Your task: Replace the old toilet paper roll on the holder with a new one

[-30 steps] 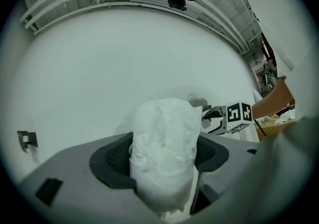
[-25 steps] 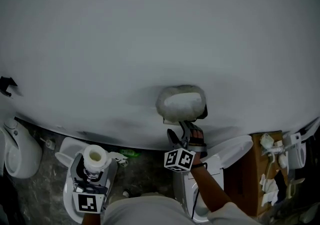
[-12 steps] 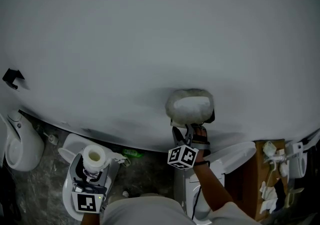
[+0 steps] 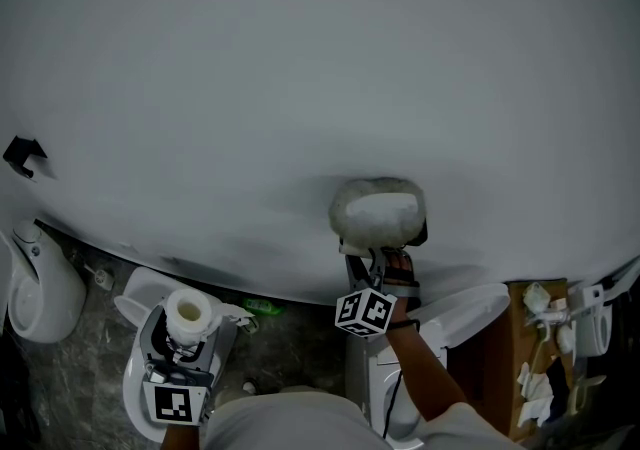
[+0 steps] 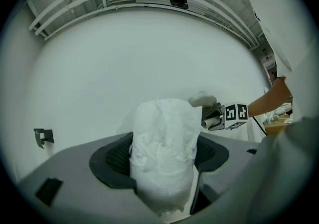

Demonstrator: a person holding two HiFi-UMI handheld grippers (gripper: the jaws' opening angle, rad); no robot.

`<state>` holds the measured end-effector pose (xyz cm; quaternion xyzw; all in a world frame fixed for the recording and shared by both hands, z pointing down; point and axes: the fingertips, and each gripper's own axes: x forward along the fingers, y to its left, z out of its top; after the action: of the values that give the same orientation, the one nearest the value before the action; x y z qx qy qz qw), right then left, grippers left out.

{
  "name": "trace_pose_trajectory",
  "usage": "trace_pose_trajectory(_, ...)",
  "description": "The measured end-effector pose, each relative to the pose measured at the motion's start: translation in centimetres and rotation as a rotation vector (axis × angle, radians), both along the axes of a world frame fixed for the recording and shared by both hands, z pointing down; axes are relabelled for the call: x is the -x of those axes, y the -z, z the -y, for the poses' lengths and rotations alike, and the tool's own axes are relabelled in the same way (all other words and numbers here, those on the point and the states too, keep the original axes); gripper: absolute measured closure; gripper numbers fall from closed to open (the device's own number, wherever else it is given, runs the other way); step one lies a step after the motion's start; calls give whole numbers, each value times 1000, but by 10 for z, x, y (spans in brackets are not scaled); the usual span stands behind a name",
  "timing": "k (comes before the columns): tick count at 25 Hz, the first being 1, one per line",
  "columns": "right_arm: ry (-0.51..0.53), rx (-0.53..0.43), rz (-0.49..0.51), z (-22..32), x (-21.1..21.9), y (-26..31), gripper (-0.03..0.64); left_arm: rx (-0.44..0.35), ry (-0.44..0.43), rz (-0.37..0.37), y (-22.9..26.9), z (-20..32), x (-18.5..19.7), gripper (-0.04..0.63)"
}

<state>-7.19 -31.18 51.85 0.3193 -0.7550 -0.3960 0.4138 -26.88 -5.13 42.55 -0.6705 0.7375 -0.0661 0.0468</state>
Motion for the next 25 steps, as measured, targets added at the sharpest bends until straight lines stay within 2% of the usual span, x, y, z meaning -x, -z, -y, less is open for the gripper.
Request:
trace_pose_trajectory(18,-46,-19,-18,11,-36,4,400,-6,-73,7,0,24,-23,265)
trace_pose_trajectory(25,-74,-28,-8,16,-53,6,402,1,-75,1,-1,28,-29,265)
